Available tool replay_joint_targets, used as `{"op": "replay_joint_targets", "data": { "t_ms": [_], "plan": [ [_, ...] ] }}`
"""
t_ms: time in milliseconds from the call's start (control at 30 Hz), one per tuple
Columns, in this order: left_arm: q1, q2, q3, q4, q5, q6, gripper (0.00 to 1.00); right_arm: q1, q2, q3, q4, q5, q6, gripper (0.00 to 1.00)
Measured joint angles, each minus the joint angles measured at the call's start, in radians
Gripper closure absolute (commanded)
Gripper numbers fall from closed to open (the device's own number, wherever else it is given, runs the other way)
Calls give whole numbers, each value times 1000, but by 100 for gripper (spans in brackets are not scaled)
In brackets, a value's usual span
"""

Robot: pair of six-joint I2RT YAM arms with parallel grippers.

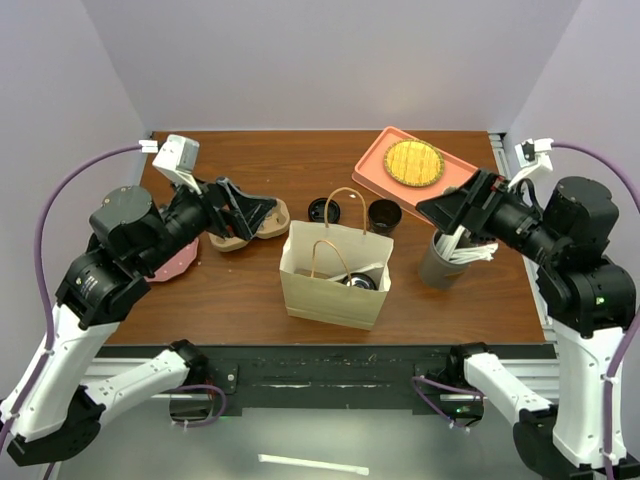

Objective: Pack the takeout coffee

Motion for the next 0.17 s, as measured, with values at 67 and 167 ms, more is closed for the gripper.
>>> {"op": "replay_joint_targets", "data": {
  "t_ms": [67, 167],
  "plan": [
    [0, 0, -5, 5, 0, -4, 0, 0, 6, 0, -2, -6, -9, 1],
    [0, 1, -8, 11, 0, -11, 0, 0, 19, 7, -4, -15, -29, 1]
  ]
}}
